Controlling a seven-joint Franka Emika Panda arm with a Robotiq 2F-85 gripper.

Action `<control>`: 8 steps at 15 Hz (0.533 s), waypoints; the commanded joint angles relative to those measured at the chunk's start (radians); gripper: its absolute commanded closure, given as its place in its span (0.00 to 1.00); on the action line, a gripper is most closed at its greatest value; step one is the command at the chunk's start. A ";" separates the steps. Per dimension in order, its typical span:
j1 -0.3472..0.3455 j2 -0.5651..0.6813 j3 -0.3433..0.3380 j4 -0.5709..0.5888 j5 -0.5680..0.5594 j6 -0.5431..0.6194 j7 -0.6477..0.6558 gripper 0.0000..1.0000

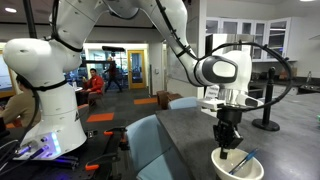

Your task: Move the bowl to the left

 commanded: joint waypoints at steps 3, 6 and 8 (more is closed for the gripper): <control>0.073 -0.080 0.037 -0.026 0.021 -0.011 0.046 0.97; 0.114 -0.054 0.054 0.037 0.028 -0.037 0.079 0.97; 0.145 -0.023 0.044 0.094 0.009 -0.070 0.108 0.97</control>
